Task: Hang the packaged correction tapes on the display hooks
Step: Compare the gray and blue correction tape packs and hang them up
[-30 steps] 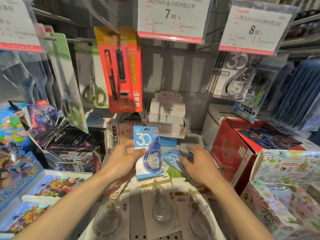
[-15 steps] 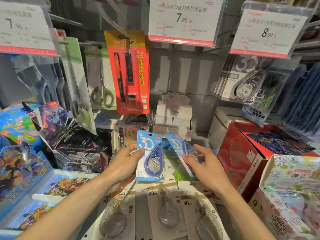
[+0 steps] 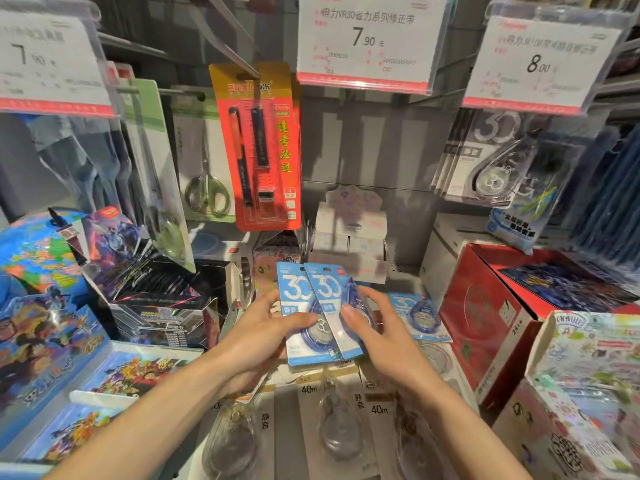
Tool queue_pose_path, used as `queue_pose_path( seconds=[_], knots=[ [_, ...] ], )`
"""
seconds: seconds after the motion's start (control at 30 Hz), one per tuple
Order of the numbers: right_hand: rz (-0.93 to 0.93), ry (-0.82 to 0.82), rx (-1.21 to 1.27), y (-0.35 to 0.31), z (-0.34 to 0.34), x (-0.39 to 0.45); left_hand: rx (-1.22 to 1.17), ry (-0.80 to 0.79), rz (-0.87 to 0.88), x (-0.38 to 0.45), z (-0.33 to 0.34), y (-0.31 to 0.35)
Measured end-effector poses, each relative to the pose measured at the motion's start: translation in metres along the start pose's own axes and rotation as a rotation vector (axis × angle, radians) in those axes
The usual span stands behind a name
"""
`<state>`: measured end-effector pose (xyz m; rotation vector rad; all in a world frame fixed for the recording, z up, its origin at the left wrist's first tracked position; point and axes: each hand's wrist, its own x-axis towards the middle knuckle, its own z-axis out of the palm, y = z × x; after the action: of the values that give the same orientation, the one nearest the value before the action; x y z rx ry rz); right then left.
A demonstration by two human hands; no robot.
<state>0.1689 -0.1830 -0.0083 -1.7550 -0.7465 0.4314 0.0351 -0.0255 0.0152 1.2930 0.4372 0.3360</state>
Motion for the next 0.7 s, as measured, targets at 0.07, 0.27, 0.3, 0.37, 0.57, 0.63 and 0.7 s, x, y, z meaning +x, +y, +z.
queue_pose_path(
  seconds=[0.07,0.27,0.3,0.37,0.57,0.63,0.7],
  knots=[
    [0.019,-0.029,0.065,-0.002,-0.002,0.0,0.004,0.022,0.01,0.0,-0.001,0.0],
    [0.145,-0.019,0.264,-0.005,-0.015,-0.001,0.033,0.013,0.065,-0.003,-0.005,0.002],
    [0.144,-0.008,0.27,-0.007,-0.017,-0.002,0.047,0.02,0.083,-0.004,-0.006,0.003],
    [0.127,0.016,0.269,-0.012,-0.021,-0.006,0.079,0.035,0.12,-0.007,-0.007,0.005],
    [-0.012,0.142,0.192,-0.036,-0.036,-0.022,0.207,0.109,0.297,-0.019,-0.019,0.018],
    [-0.051,0.156,0.17,-0.045,-0.04,-0.029,0.251,0.112,0.354,-0.022,-0.023,0.023],
    [-0.077,0.176,0.154,-0.051,-0.045,-0.035,0.264,0.108,0.388,-0.025,-0.025,0.027]
  ],
)
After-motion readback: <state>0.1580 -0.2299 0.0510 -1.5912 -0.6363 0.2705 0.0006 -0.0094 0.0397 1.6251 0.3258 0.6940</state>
